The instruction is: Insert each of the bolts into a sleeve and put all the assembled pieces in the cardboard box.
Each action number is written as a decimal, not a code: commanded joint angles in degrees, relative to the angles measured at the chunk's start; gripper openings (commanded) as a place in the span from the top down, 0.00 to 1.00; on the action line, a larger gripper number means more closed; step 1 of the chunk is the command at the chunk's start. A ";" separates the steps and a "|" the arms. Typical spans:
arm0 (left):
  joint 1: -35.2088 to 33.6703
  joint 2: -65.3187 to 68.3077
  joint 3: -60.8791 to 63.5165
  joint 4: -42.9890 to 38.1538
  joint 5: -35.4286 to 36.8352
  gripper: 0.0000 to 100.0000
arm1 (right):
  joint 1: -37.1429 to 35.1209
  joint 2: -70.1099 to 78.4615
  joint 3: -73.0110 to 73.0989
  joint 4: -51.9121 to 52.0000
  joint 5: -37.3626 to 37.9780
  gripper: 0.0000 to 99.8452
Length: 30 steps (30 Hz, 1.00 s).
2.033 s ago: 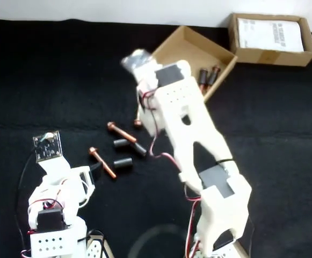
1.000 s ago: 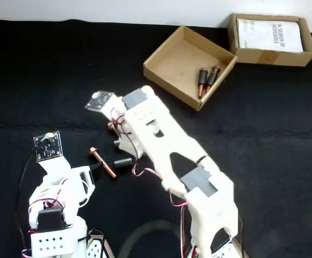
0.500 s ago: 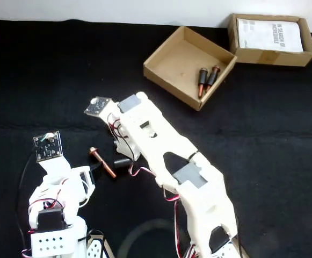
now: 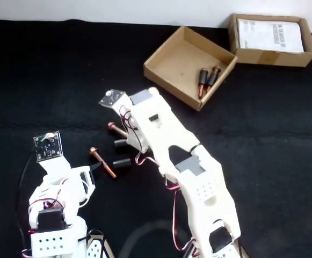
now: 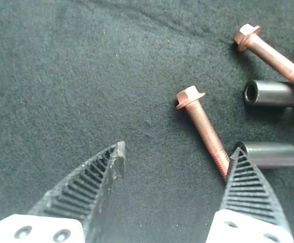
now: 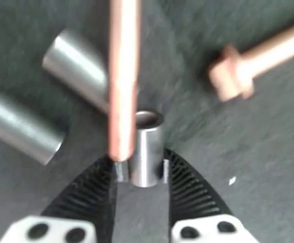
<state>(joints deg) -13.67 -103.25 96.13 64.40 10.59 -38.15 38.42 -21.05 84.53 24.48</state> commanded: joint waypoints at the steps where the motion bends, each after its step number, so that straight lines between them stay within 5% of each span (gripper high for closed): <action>1: -0.40 -0.75 1.01 -0.18 0.00 0.68 | 1.89 -0.40 -8.75 7.25 0.00 0.99; 5: -0.40 -0.66 1.01 -0.18 0.18 0.68 | 4.18 -0.48 -20.70 16.75 0.00 0.99; 18: -0.40 -0.31 1.01 -1.14 0.35 0.68 | 8.92 -22.46 -23.78 16.66 -0.18 0.99; 30: -0.31 -0.31 -1.71 1.85 0.53 0.68 | 11.30 -47.60 2.86 16.57 -0.18 0.99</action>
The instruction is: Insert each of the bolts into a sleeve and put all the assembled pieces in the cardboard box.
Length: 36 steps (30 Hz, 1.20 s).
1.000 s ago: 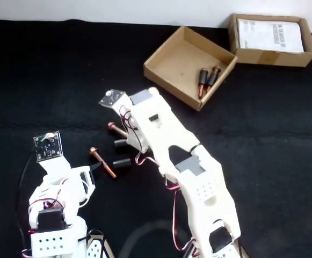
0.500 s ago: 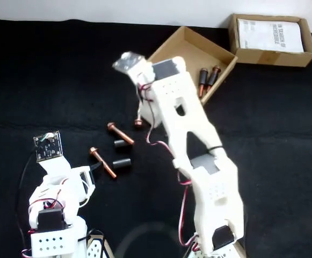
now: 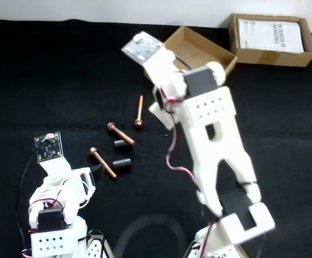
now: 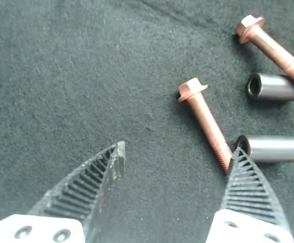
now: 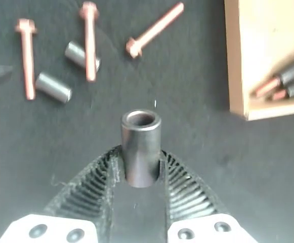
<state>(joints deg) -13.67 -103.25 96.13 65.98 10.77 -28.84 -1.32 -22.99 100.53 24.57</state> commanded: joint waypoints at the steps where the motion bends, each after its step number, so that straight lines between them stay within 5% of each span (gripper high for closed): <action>1: -0.31 -0.31 -3.12 0.26 0.35 0.68 | 2.68 -9.71 6.81 0.48 -0.26 0.99; 10: 3.65 4.26 -18.59 3.43 -0.09 0.67 | 6.46 -22.29 22.11 0.40 -0.26 0.99; 25: 9.01 51.38 -52.00 6.68 0.44 0.67 | 11.91 -37.49 41.45 -4.35 -0.35 0.99; 36: 14.99 85.14 -71.52 7.21 14.07 0.67 | 14.64 -39.69 45.32 -4.97 -0.26 0.99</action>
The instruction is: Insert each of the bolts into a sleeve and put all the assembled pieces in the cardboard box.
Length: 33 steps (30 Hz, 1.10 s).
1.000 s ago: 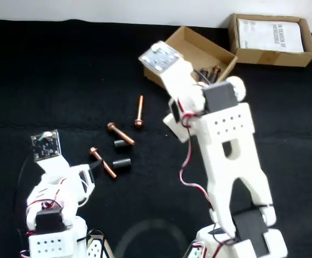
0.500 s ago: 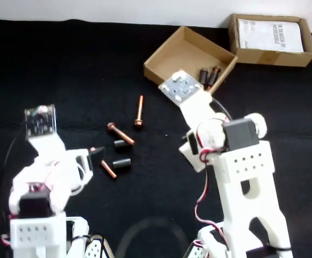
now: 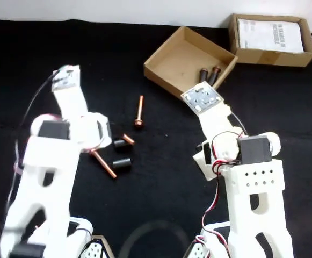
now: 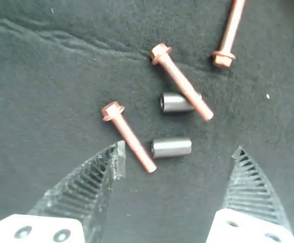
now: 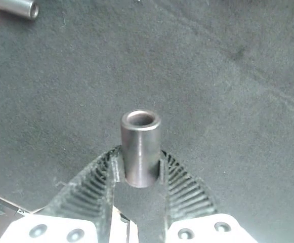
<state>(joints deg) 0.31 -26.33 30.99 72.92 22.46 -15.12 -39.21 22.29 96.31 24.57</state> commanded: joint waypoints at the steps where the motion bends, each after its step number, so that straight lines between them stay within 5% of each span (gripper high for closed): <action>1: 0.92 11.56 -8.31 0.26 3.16 0.67 | 0.92 -1.80 0.04 -0.84 -0.26 0.99; 7: 0.04 28.62 -19.38 1.49 8.44 0.67 | 0.92 -1.27 0.04 -1.54 -0.26 0.99; 24: 0.04 63.43 -58.68 24.79 20.75 0.68 | 2.24 -1.27 4.18 -5.41 -0.26 0.99; 33: -0.22 74.24 -66.51 25.58 21.54 0.68 | 3.38 -1.71 5.67 -6.11 -0.18 0.99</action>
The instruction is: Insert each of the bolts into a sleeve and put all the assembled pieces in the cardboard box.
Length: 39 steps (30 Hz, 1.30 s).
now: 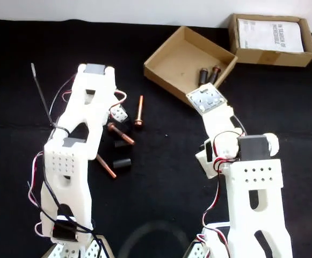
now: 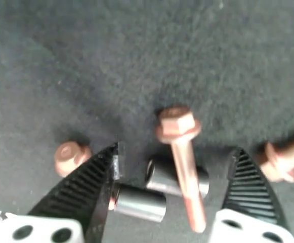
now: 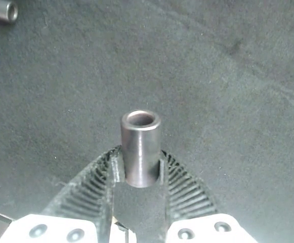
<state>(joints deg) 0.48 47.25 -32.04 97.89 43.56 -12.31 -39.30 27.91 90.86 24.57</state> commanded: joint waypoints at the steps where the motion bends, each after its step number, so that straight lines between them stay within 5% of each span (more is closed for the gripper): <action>1: -0.48 1.54 -4.35 0.62 0.53 0.68 | 0.57 -1.63 0.04 -0.66 -0.18 0.99; 10: -3.74 9.01 -15.16 0.00 2.29 0.99 | 0.66 -1.63 0.22 -0.40 -0.18 0.99; 17: -3.91 10.24 -19.12 0.35 -1.58 0.99 | 1.98 -1.36 0.22 -0.75 -0.09 0.99; 29: -2.95 -3.91 -20.00 1.85 -19.69 0.99 | 2.77 -1.10 0.66 -3.12 -0.09 0.99; 39: 1.63 -24.31 -20.00 1.32 -29.98 0.99 | 0.57 -1.36 11.65 -21.76 -0.35 0.99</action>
<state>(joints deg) -0.48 31.25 -50.51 99.38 15.52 -10.11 -39.30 37.32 74.77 24.57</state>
